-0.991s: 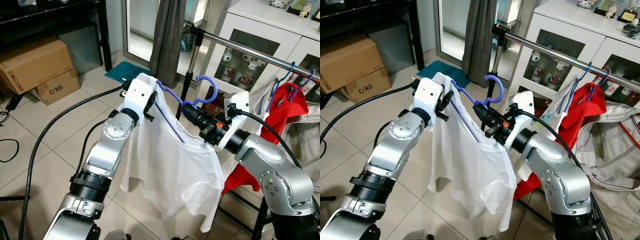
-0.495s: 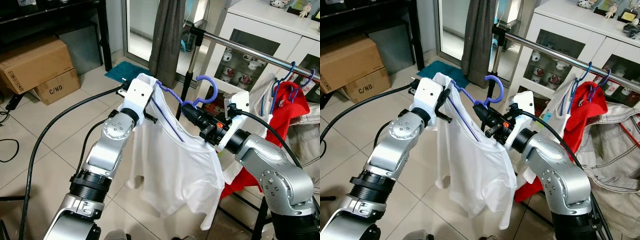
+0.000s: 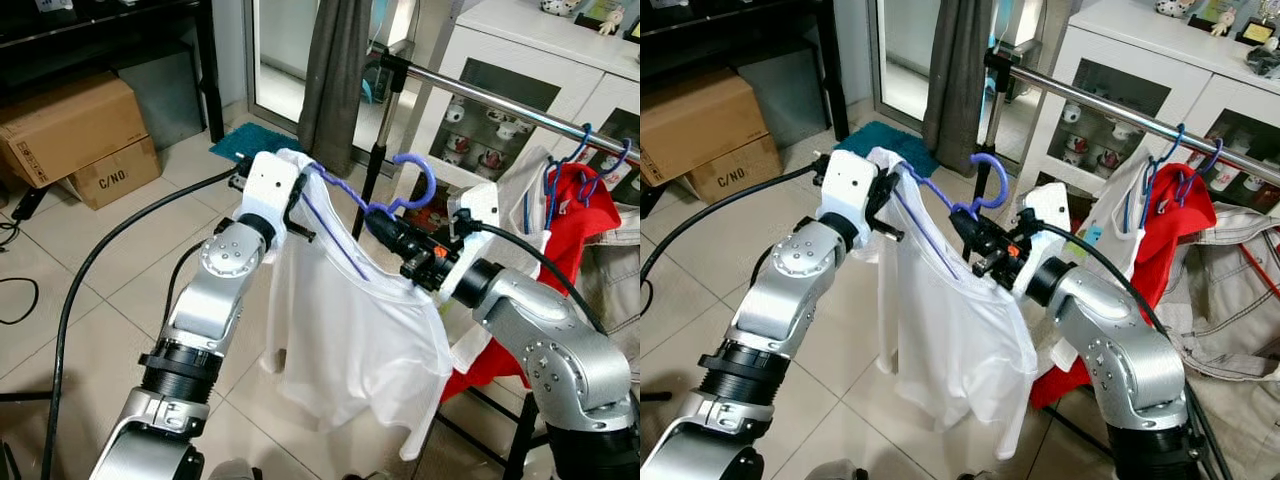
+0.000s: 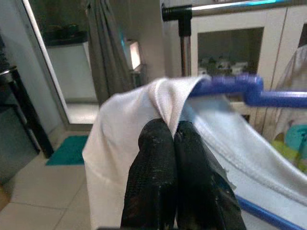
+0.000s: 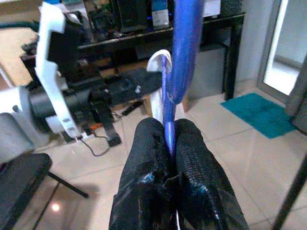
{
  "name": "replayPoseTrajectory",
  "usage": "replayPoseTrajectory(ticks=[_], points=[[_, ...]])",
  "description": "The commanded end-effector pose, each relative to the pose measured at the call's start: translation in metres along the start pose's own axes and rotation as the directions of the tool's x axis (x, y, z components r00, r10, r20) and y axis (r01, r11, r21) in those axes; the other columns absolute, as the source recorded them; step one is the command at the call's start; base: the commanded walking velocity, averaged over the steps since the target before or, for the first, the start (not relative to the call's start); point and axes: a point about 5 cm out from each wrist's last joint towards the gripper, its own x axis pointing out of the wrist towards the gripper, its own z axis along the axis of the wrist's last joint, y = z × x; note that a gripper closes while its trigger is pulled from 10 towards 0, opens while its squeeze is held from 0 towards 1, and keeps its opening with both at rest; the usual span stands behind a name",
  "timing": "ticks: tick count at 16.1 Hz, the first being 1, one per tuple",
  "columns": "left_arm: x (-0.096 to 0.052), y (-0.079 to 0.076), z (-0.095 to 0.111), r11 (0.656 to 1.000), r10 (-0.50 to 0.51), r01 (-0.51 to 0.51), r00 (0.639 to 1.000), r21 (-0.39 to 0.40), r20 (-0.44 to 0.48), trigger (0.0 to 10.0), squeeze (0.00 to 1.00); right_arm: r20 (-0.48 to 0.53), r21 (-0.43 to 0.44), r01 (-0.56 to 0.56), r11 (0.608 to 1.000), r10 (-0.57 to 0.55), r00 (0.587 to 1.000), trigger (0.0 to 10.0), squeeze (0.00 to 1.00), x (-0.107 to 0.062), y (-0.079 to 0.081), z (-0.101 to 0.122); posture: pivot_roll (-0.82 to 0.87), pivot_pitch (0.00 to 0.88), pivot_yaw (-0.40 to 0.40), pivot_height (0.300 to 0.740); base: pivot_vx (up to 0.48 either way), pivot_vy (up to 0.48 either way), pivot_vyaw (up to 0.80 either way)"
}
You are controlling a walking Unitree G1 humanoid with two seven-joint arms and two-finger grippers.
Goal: Hang hanger
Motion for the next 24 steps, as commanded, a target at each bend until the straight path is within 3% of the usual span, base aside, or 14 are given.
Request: replayPoseTrajectory(ticks=[1,6,8,10,14,17,21,23,24], points=[[-0.002,-0.001,0.015,0.999,-0.032,0.033,0.997,-0.009,0.071,0.0,0.0,-0.04,-0.04,0.014,0.999,-0.016,0.999,0.0,0.0,-0.001,-0.003,-0.004,0.0,0.0,-0.072,0.74,0.0,0.0,0.0],[-0.007,0.018,0.029,0.998,0.02,-0.012,0.993,-0.067,0.117,0.0,0.0,-0.127,-0.093,0.036,0.995,-0.048,0.991,0.0,0.0,-0.007,-0.012,-0.016,0.0,0.0,-0.072,0.74,0.0,0.0,0.0],[-0.009,0.034,0.029,0.997,0.066,-0.062,0.992,-0.04,0.107,0.0,0.0,-0.119,-0.089,0.044,0.995,-0.055,0.991,0.0,0.0,-0.011,-0.018,-0.015,0.01,0.0,-0.073,0.74,0.0,0.0,0.0],[-0.015,0.061,0.024,0.985,0.171,-0.17,0.982,-0.016,0.076,0.0,0.0,-0.068,-0.062,0.032,0.998,-0.036,0.997,0.0,0.0,-0.019,-0.023,-0.008,0.01,0.0,-0.072,0.74,0.0,0.0,0.0],[-0.02,0.089,0.019,0.955,0.295,-0.293,0.953,-0.034,0.066,0.0,0.0,-0.054,-0.039,-0.051,0.998,0.049,0.997,0.0,0.0,-0.027,-0.02,-0.007,0.01,0.0,-0.076,0.74,0.0,0.0,0.0],[-0.015,0.074,0.011,0.967,0.251,-0.248,0.967,-0.064,0.046,0.0,0.0,0.079,0.078,-0.134,0.988,0.128,0.989,0.0,0.0,-0.027,-0.01,0.006,0.01,0.0,-0.078,0.74,0.0,0.0,0.0],[-0.006,0.062,0.014,0.969,0.226,-0.218,0.972,-0.115,0.064,0.0,0.0,0.086,0.068,-0.216,0.974,0.21,0.974,0.0,0.0,-0.029,0.0,0.008,0.01,0.0,-0.08,0.74,0.0,0.0,0.0],[-0.002,0.05,0.017,0.979,0.158,-0.145,0.984,-0.145,0.083,0.0,0.0,0.159,0.139,-0.102,0.985,0.079,0.984,0.0,0.0,-0.023,-0.012,0.013,0.01,0.0,-0.077,0.74,0.0,0.0,0.0],[-0.001,0.04,0.02,0.981,0.109,-0.091,0.989,-0.172,0.1,0.0,0.0,0.215,0.236,-0.023,0.972,-0.029,0.976,0.0,0.0,-0.019,-0.021,0.017,0.01,0.0,-0.075,0.74,0.0,0.0,0.0]])
